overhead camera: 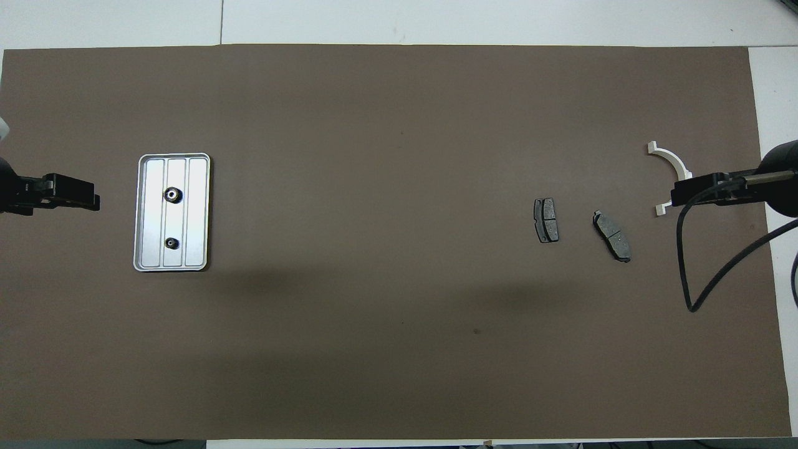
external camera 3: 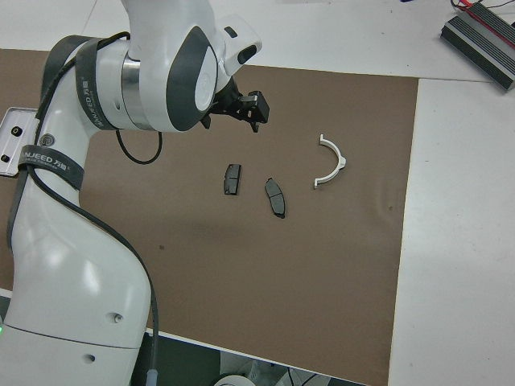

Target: Place bearing gear from tray to pile

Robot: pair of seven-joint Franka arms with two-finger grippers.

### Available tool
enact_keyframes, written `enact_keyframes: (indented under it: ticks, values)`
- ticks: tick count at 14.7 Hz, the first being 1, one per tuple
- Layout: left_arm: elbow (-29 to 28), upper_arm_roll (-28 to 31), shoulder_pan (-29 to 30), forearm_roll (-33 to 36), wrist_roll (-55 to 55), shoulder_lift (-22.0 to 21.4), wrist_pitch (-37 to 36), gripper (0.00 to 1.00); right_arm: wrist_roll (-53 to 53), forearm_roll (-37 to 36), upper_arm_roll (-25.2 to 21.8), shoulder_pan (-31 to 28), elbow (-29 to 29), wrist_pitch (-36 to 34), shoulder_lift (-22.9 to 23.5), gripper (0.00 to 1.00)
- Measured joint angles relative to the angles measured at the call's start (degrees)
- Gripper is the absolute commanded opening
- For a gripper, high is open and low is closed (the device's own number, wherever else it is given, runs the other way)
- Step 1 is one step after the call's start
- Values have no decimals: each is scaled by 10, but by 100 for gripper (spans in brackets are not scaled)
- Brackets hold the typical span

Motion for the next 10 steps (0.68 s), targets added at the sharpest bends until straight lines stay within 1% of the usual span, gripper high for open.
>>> enact_keyframes:
  ticks: [4,6,8,10]
  values:
    - [-76,0,0,0,0,7,97,100,0,0,0,0,0,0,0,100]
    - [-90,0,0,0,0,30,145,89,0,0,1,0,1,0,0,100]
    - [-103,1,2,0,0,64,200,80,0,0,4,1,1,0,0,100]
    - [-115,1,6,0,0,99,245,78,0,1,5,1,1,0,0,100]
